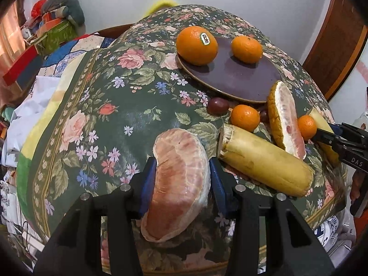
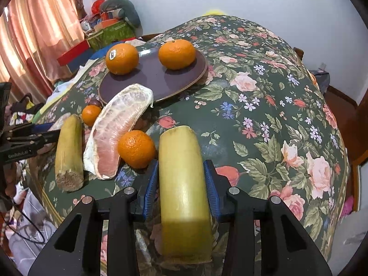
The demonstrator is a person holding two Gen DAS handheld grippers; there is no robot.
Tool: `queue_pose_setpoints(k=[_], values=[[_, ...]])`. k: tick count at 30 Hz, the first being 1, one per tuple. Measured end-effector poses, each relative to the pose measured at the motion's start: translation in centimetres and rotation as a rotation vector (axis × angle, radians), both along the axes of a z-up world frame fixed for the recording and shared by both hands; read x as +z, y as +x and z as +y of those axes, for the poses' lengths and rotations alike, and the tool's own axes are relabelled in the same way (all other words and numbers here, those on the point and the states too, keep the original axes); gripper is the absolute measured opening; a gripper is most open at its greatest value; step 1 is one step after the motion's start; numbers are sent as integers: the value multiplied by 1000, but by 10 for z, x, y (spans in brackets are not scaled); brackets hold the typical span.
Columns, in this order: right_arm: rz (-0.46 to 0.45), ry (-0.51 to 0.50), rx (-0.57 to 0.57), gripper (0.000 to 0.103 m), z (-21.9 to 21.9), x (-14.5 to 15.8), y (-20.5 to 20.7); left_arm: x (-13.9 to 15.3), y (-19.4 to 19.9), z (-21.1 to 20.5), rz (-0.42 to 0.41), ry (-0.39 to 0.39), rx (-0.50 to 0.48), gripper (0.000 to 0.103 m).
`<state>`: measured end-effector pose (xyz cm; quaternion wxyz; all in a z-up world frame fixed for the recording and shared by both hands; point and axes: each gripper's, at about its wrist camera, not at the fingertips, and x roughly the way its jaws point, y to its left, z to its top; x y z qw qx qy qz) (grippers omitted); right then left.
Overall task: Organize fruits
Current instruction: 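Lift the pomelo segment with the left gripper while the right carries the cylinder toward the plate, then lower the pomelo segment onto the plate with the left gripper while the right lays the cylinder there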
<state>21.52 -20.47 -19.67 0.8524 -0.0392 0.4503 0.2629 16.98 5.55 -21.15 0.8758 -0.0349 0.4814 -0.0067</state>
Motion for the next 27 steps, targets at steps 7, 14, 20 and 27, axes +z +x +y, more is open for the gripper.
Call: queue_pose_setpoints(k=[7,14,20,27], values=[[-68,44,-33,35,-9,24,-7,22,-2,3,-63,-20,11,44],[-166,100,-62,33,-15,63,-6,70,0,-8,-214,-14,-7,44],[-205,133,-56,32,-7,80,13,91,19,-21,-278,-28,-26,44],[-241,124,-21,32,11,85,28,94,46,-40,-322,-21,-65,30]])
